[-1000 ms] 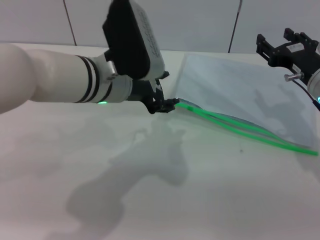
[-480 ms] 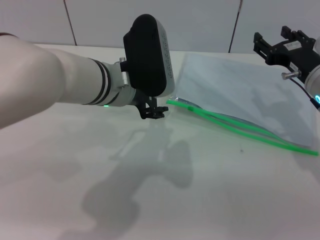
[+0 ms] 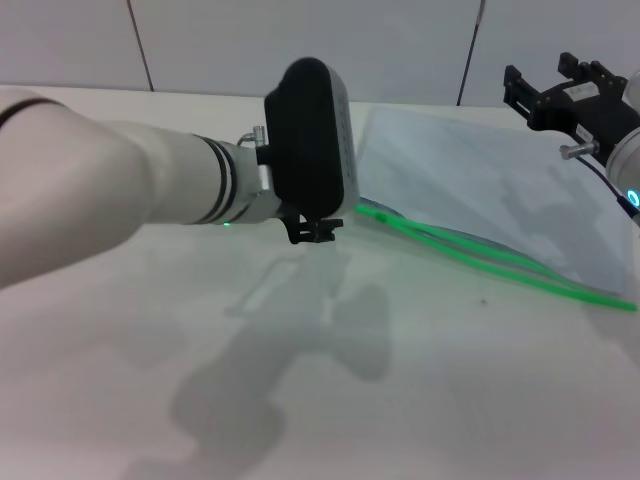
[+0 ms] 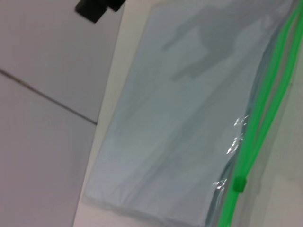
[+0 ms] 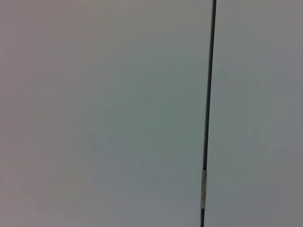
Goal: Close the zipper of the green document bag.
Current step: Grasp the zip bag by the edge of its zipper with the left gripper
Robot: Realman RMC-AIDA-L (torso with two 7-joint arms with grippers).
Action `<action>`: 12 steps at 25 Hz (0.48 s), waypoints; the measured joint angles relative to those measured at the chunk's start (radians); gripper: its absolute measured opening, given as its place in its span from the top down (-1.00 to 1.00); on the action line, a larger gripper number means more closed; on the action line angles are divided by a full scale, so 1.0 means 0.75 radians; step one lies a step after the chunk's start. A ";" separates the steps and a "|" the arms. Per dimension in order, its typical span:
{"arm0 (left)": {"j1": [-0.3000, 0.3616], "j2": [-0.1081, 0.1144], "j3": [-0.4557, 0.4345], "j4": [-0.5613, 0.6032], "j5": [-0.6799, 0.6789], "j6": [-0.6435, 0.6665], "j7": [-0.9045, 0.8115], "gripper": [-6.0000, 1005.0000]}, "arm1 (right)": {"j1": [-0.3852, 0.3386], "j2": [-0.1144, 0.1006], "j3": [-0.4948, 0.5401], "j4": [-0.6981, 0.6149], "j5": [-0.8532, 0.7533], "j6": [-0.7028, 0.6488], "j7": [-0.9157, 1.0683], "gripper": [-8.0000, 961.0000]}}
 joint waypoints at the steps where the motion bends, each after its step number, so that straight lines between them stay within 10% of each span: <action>1: 0.000 0.000 0.013 -0.008 0.000 -0.017 0.003 -0.35 | 0.000 0.000 0.000 0.000 0.000 0.000 0.002 -0.52; 12: -0.014 -0.002 0.113 -0.144 0.000 -0.238 0.041 -0.35 | 0.003 0.000 -0.005 0.000 0.000 0.000 0.004 -0.52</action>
